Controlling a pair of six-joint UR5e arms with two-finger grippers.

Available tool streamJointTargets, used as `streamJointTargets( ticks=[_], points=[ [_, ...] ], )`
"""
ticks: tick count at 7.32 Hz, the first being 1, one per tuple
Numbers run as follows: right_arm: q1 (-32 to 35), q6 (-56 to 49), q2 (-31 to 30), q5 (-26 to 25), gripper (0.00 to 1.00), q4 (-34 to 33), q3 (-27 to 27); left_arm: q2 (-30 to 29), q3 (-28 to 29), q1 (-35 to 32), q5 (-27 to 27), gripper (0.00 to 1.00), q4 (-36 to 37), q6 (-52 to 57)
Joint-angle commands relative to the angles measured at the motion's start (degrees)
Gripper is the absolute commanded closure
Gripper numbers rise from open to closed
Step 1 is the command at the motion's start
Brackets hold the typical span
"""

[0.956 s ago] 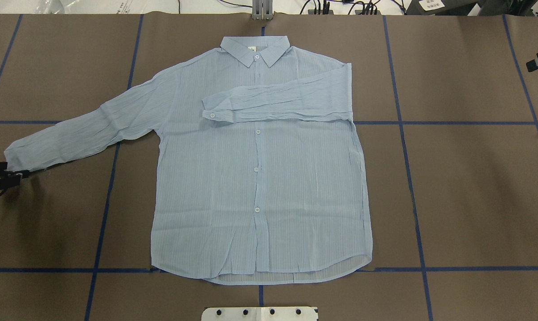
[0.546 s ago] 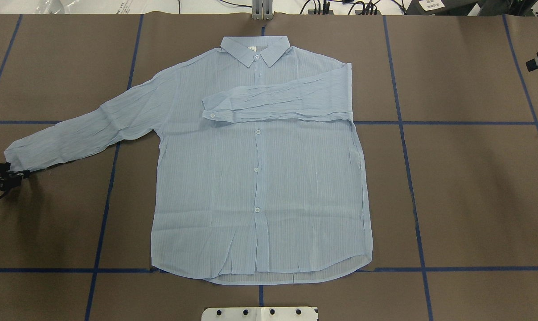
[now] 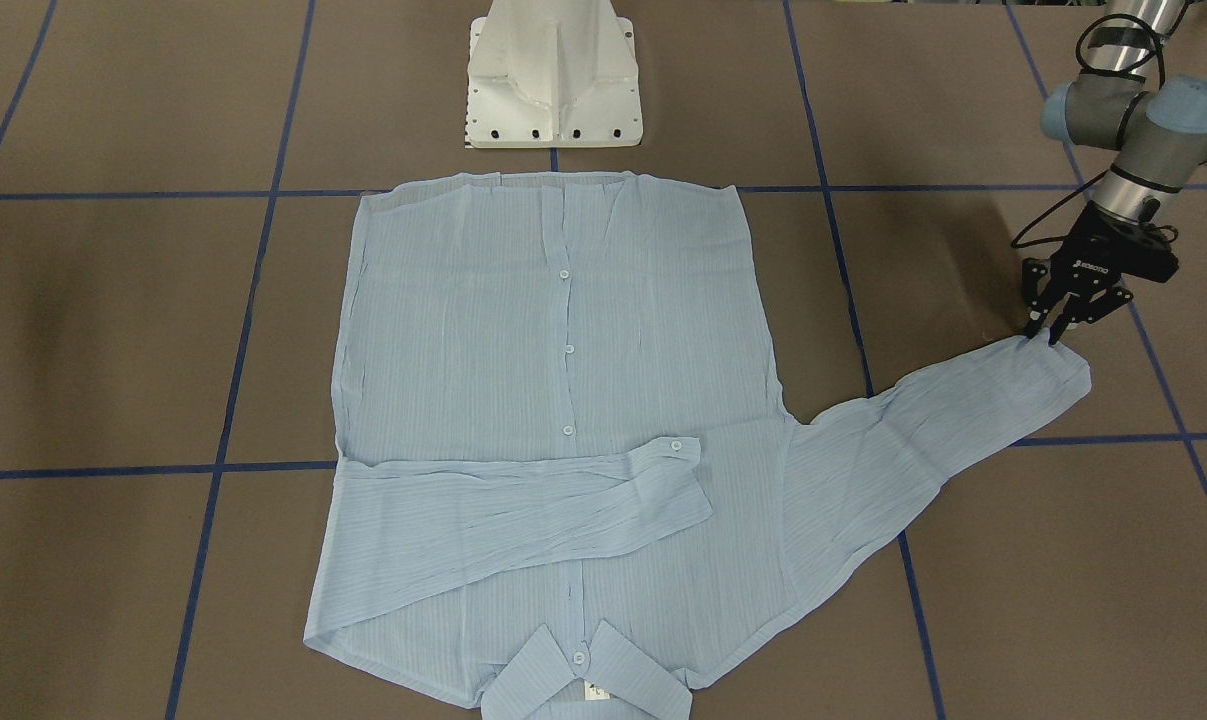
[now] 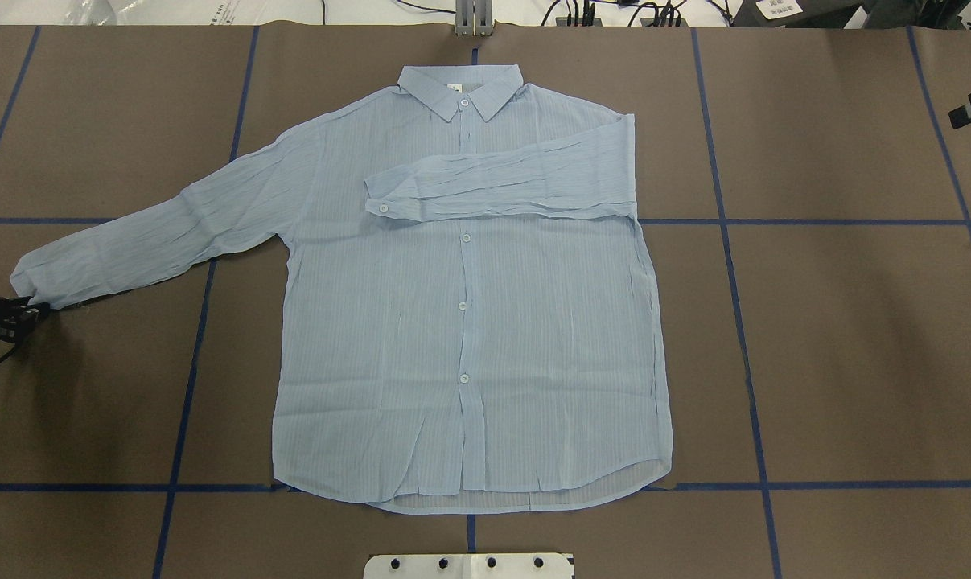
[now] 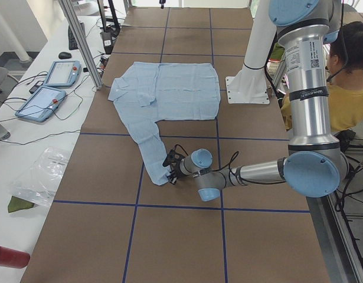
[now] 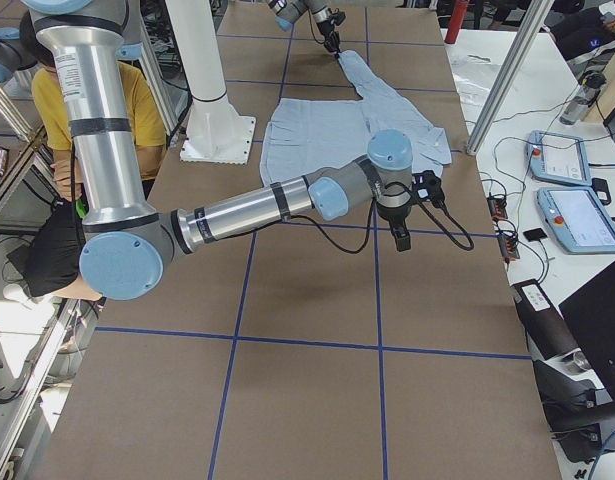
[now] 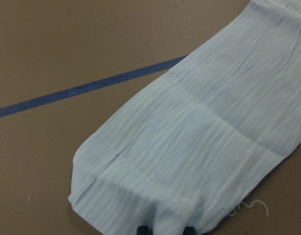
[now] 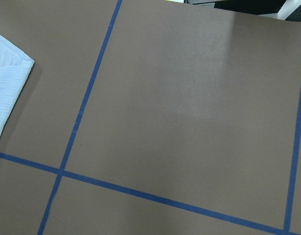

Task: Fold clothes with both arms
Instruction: 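Lower the left gripper to the cuff of the other sleeve and grasp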

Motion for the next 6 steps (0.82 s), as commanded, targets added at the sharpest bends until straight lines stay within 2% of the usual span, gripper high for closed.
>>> streamJointTargets(
  ticks=[1, 3, 5, 6],
  points=[
    [0.0, 0.1, 0.0, 0.0, 0.0, 0.0, 0.0, 0.1, -2.3, -0.1, -0.9, 1.0, 0.4, 0.0],
    [0.0, 0.2, 0.0, 0.0, 0.0, 0.0, 0.0, -1.0, -4.7, -3.3, -7.0, 1.0, 1.5, 0.1],
    [0.0, 0.3, -0.1, -0.1, 0.0, 0.0, 0.0, -4.3, -5.4, -5.7, -6.5, 1.0, 1.4, 3.6],
    [0.0, 0.3, -0.1, -0.1, 0.0, 0.0, 0.0, -7.7, -7.3, -7.0, -6.8, 1.0, 1.4, 3.9]
  ],
)
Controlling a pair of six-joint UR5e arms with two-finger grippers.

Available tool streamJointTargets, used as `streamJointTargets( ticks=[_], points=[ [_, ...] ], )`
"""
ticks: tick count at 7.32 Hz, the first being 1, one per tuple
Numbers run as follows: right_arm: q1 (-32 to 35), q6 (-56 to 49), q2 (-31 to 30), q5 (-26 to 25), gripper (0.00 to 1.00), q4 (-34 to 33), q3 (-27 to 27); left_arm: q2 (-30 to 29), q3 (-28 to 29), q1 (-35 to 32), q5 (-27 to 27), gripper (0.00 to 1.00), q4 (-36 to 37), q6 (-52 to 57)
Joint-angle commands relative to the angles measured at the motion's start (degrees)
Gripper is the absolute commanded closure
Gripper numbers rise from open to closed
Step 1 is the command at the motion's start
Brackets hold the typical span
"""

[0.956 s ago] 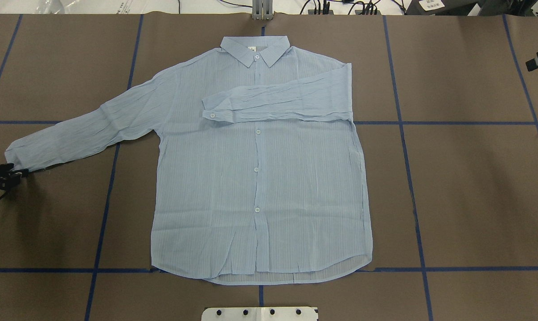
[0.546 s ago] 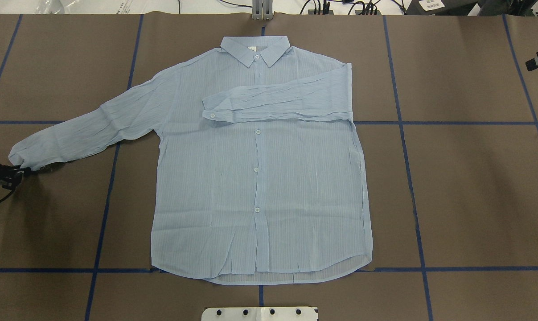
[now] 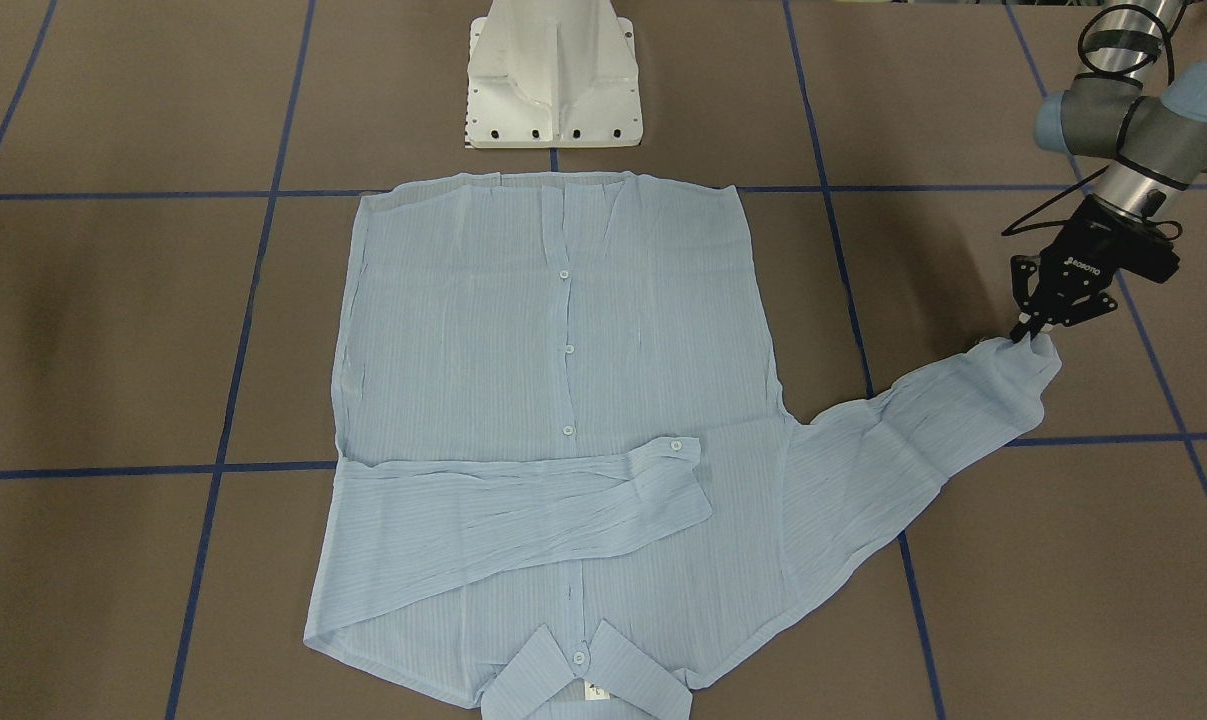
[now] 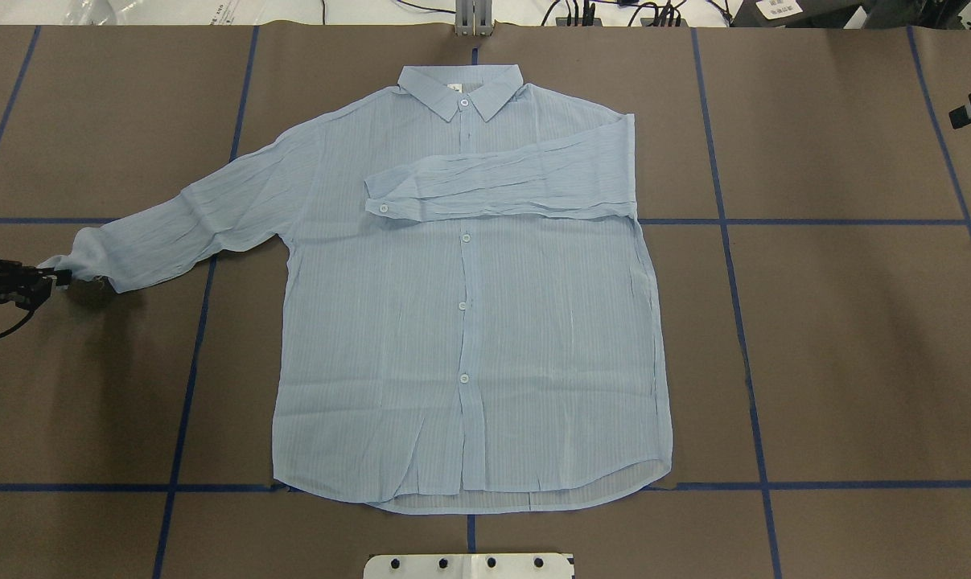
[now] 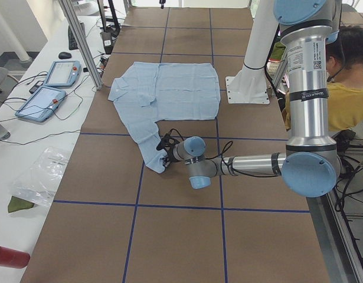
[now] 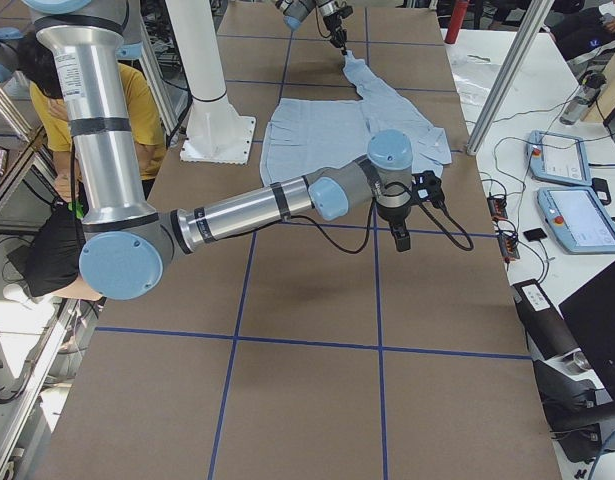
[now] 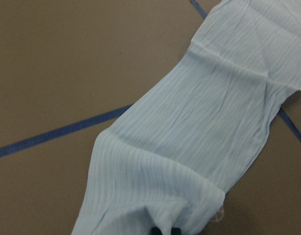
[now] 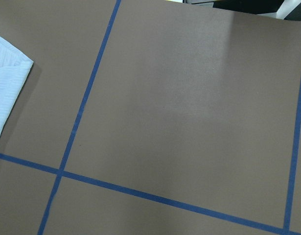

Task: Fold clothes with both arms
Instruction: 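Lower the left gripper to the cuff of the other sleeve and grasp, then carry the sleeve with the left gripper across the shirt body over the first sleeve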

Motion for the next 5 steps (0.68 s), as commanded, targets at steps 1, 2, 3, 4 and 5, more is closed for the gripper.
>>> streamJointTargets(
  ticks=[1, 2, 3, 4, 5],
  points=[
    [0.0, 0.0, 0.1, 0.0, 0.0, 0.0, 0.0, -6.4, -3.2, -2.1, -0.5, 1.0, 3.4, 0.8],
    [0.0, 0.1, 0.1, 0.0, 0.0, 0.0, 0.0, -12.2, -4.8, -2.6, -0.5, 1.0, 11.9, 0.7],
    [0.0, 0.1, 0.0, 0.0, 0.0, 0.0, 0.0, -17.8, -7.1, -2.6, -0.6, 1.0, 20.9, 0.3],
    [0.0, 0.2, 0.1, 0.0, 0.0, 0.0, 0.0, -24.5, -8.6, -2.3, -0.5, 1.0, 30.9, -0.1],
    [0.0, 0.3, 0.1, 0.0, 0.0, 0.0, 0.0, -31.6, -9.3, -2.0, -0.6, 1.0, 40.9, -3.3]
  ],
)
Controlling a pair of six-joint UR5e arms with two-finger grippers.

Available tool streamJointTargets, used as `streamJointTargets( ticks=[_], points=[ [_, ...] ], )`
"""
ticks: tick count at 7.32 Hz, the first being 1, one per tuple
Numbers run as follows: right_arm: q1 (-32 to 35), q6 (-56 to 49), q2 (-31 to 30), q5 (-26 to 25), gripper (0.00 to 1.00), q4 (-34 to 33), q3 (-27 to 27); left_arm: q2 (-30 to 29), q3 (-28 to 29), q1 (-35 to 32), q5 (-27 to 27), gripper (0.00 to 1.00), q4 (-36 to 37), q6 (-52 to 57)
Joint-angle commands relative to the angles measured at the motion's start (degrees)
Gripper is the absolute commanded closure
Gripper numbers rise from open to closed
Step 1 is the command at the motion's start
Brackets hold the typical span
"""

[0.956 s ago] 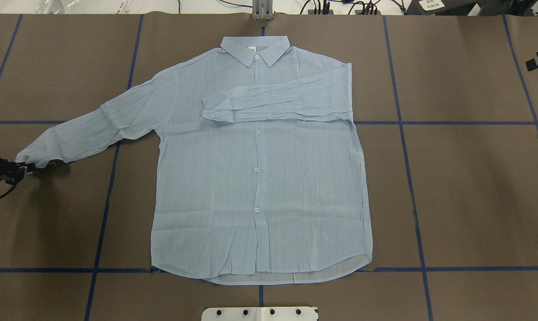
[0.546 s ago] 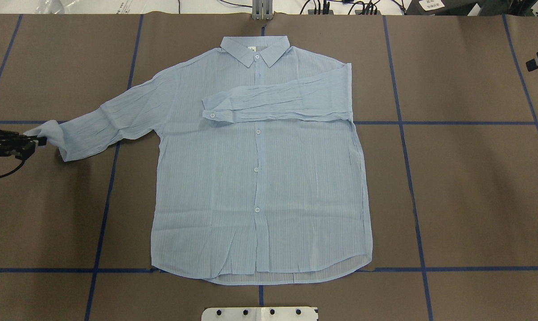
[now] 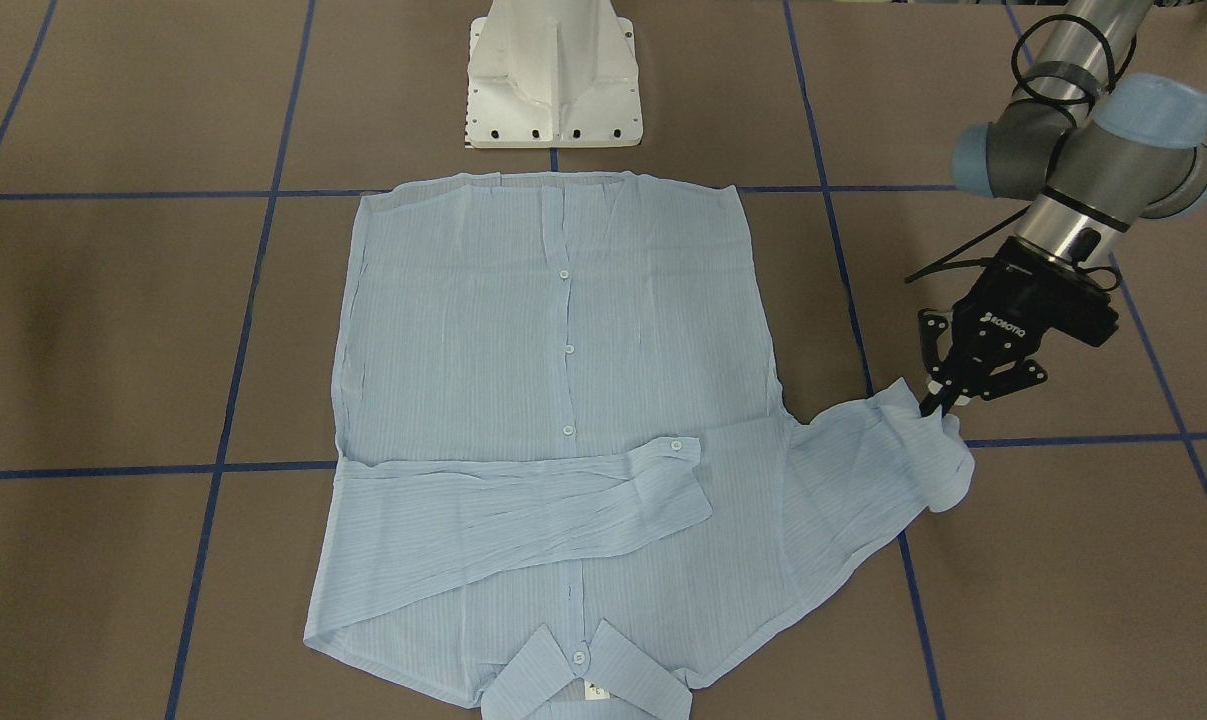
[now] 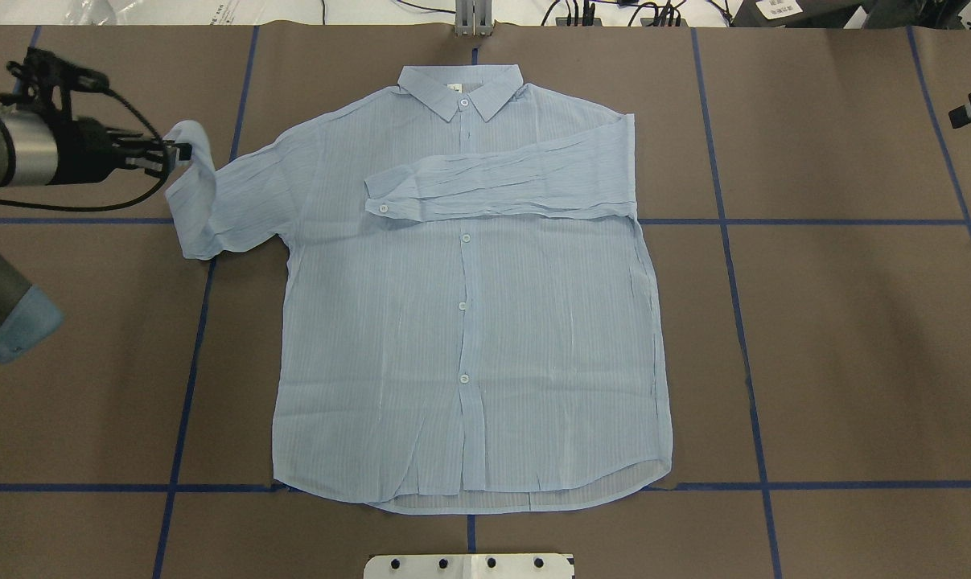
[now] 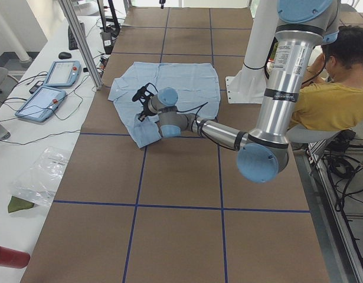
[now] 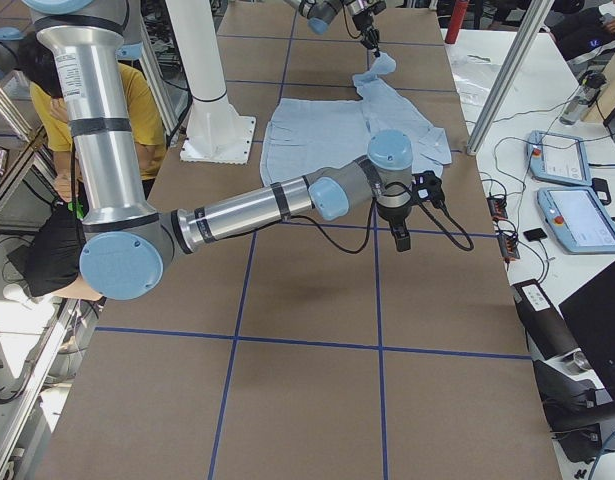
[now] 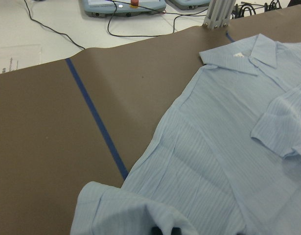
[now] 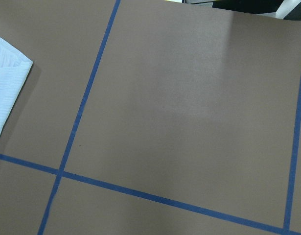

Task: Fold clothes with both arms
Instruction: 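Carry the sleeve with the left gripper across the shirt body over the first sleeve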

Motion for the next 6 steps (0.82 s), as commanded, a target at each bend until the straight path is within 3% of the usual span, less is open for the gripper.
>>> streamJointTargets(
  ticks=[1, 2, 4, 6],
  points=[
    [0.0, 0.1, 0.0, 0.0, 0.0, 0.0, 0.0, -13.8, -1.7, 3.0, 0.1, 1.0, 18.3, -6.5],
    [0.0, 0.2, 0.0, 0.0, 0.0, -0.1, -0.1, -17.9, -0.5, 7.4, 0.7, 1.0, 18.9, -11.7],
    [0.0, 0.2, 0.0, 0.0, 0.0, -0.1, -0.2, -26.1, 5.7, 13.9, 6.9, 1.0, 18.9, -18.1],
    [0.0, 0.3, -0.1, 0.2, 0.0, -0.1, -0.1, -28.4, 8.8, 19.3, 13.2, 1.0, 18.7, -18.4]
  ],
)
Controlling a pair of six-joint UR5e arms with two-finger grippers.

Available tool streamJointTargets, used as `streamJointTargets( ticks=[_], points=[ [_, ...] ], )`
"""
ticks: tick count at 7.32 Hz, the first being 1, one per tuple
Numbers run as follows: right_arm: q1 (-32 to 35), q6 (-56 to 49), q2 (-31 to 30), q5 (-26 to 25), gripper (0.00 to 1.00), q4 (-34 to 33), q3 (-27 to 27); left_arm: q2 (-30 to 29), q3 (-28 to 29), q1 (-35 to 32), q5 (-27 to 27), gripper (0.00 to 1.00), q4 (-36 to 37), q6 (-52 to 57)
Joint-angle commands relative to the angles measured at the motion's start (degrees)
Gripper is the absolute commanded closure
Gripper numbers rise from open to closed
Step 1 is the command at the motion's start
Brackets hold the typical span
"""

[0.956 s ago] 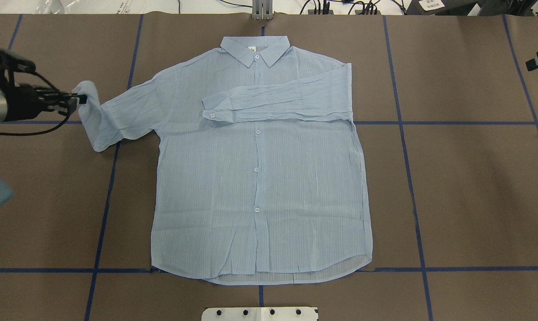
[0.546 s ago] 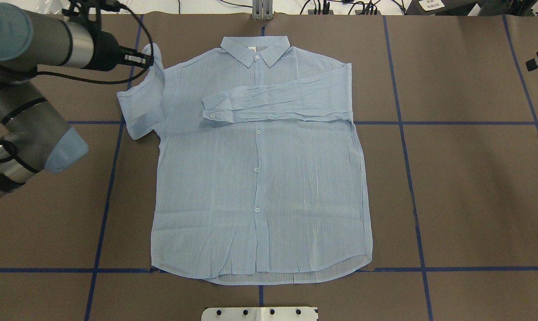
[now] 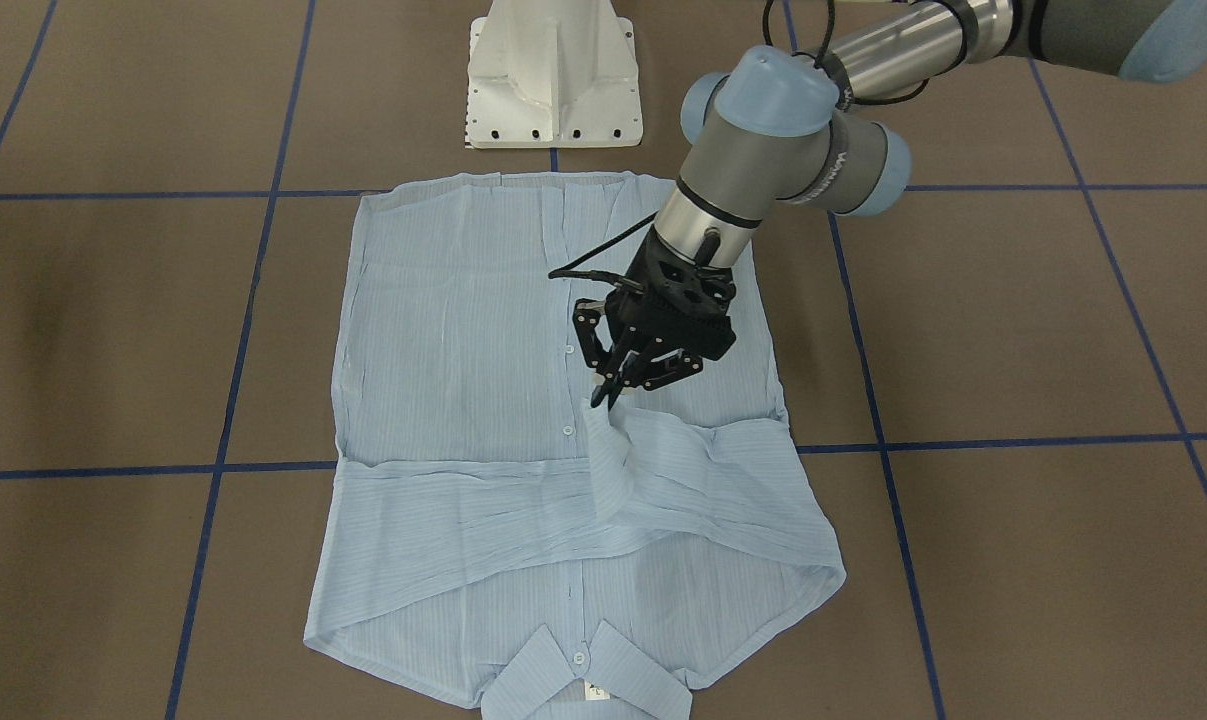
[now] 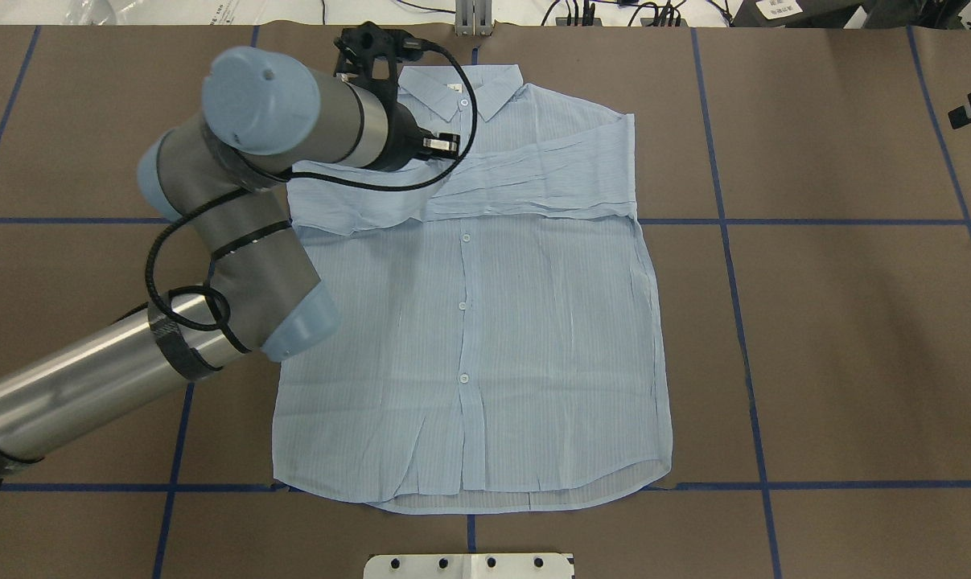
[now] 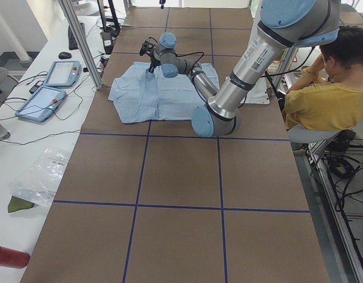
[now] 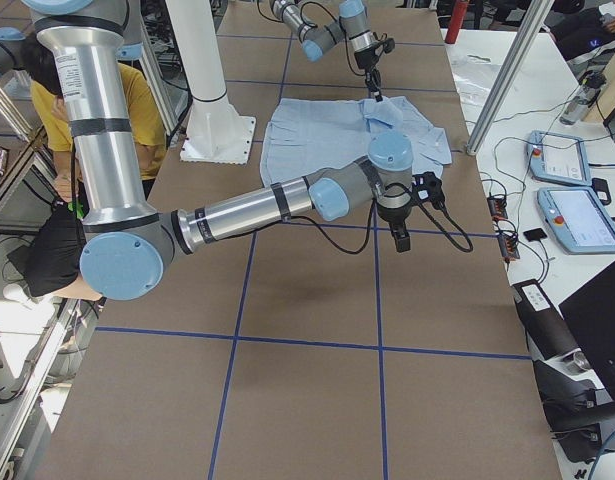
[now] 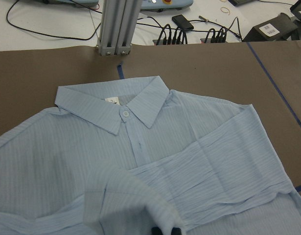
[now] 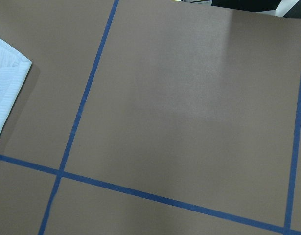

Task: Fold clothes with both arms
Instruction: 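Carry the sleeve with the left gripper across the shirt body over the first sleeve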

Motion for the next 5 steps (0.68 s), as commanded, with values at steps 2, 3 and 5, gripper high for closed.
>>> streamJointTargets(
  ticks=[2, 3, 5],
  points=[
    [0.0, 0.0, -0.1, 0.1, 0.0, 0.0, -0.1, -8.4, 10.6, 6.7, 8.8, 0.73, 0.0, -1.0],
    [0.0, 0.1, -0.1, 0.1, 0.0, 0.0, -0.1, -11.4, 14.8, 8.1, 8.9, 0.12, -0.5, -4.5],
    [0.0, 0.2, -0.1, 0.1, 0.0, 0.0, 0.0, -11.6, 14.9, 8.8, 10.6, 0.01, -1.4, -6.7]
  ],
)
